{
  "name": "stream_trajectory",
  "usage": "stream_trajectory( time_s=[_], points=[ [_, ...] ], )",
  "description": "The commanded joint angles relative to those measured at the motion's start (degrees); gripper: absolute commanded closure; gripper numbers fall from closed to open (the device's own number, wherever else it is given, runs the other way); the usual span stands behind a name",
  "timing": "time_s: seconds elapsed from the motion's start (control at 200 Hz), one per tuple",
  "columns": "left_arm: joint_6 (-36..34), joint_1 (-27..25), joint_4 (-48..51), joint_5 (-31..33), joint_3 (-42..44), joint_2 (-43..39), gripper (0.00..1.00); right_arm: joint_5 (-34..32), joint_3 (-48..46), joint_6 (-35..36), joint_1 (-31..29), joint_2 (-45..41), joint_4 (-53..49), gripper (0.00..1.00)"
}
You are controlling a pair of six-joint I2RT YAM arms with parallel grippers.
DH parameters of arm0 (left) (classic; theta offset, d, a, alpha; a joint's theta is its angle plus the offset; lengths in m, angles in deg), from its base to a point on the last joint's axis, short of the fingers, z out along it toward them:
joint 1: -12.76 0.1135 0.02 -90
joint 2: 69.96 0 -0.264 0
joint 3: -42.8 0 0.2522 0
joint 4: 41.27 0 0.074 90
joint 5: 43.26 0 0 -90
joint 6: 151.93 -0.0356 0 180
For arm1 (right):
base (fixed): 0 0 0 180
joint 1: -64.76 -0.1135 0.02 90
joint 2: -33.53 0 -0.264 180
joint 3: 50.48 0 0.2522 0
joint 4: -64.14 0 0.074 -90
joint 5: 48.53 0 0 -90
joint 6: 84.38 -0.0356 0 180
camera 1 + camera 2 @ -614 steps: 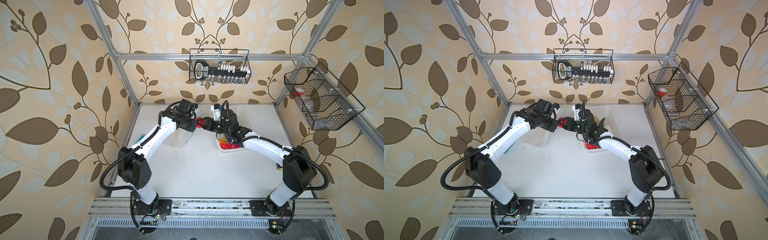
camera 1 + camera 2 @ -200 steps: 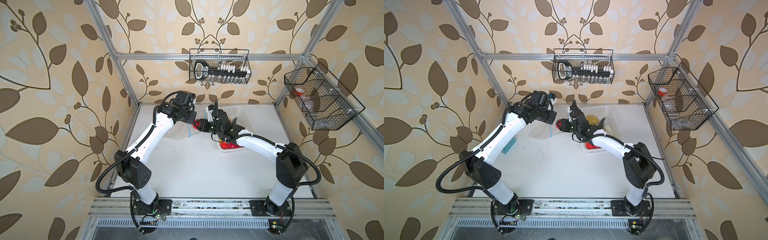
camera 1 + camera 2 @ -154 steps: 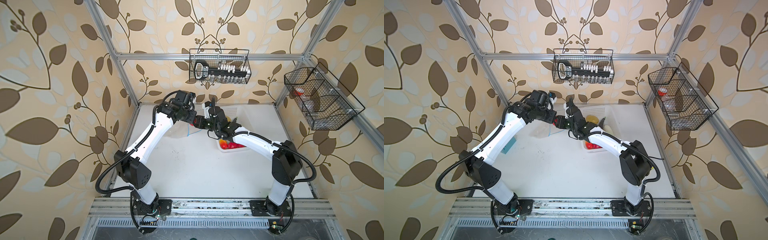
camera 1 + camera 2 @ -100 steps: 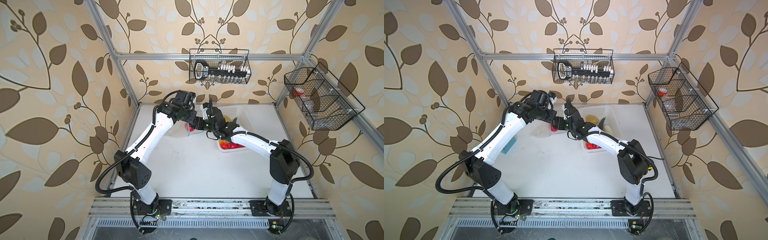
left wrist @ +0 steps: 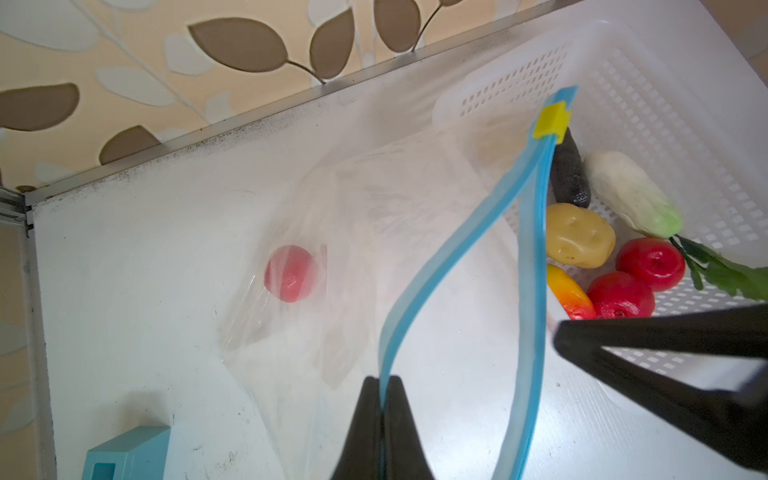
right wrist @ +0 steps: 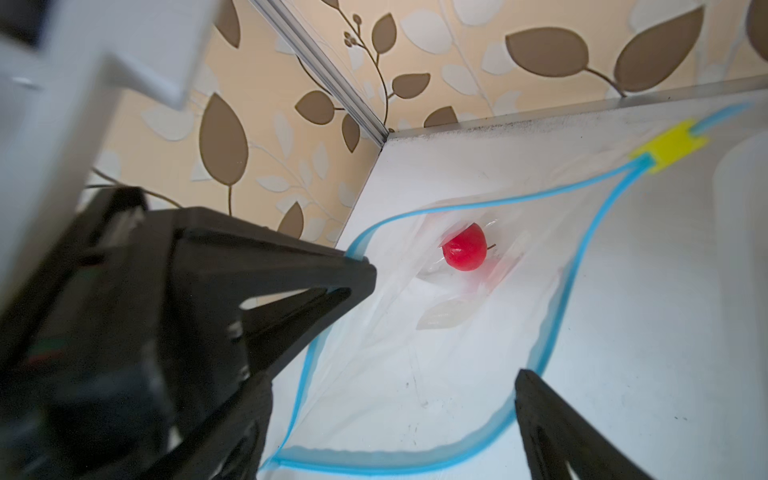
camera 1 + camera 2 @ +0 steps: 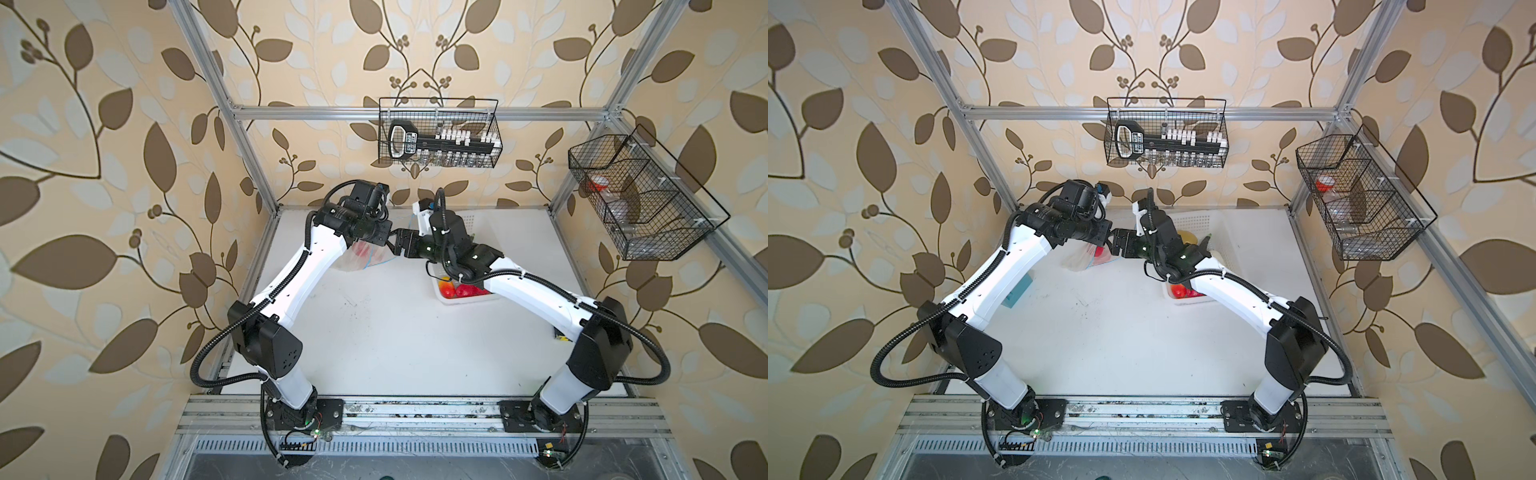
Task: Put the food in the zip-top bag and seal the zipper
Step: 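Withdraw the right gripper back over the basket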
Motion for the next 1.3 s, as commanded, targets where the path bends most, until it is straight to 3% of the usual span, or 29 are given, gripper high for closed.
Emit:
stream_trajectory(
  time_s=[0.0,0.135,0.41,0.585,0.66,0.73,0.78,0.945,1.065,1.295],
  points=[
    [-0.58,0.14,-0.62,2.62,-1.25,-2.23,1.0,-0.77,-3.75,1.3,0.54,-4.49,-0.05,0.08],
    [-0.8,0.14,-0.34,2.97,-1.91,-1.88,1.0,0.14,-7.36,1.44,2.83,-8.89,-0.27,0.0],
    [-2.15,0.14,-0.35,6.4,-0.19,-3.03,1.0,0.1,-6.98,4.93,9.37,-10.89,-8.03,0.0],
    [-1.97,0.14,0.26,4.64,0.07,-2.91,1.0,-6.04,-0.97,7.2,11.69,-7.62,-18.74,0.0],
    [-1.42,0.14,0.09,4.77,0.08,-2.64,1.0,-5.6,0.27,7.18,13.35,-6.47,-21.0,0.0],
    [-1.19,0.14,-0.07,4.8,0.13,-2.65,1.0,-4.3,0.11,5.97,15.2,-5.79,-21.48,0.0],
    [-1.05,0.14,-0.25,4.1,0.37,-2.98,1.0,-8.57,0.05,2.76,16.31,-5.71,-24.24,0.0],
    [-2.51,0.14,-0.23,1.46,1.31,-4.5,1.0,-2.65,-7.58,1.87,19.58,-8.64,-16.05,0.0],
    [-3.57,0.14,-3.03,1.74,4.52,-7.35,1.0,-5.98,-2.62,5.5,19.1,-4.62,-24.39,0.0],
    [-6.22,0.14,-6.95,0.97,9.0,-11.04,1.0,-12.49,0.58,8.36,17.18,0.06,-29.47,0.0]
  ],
)
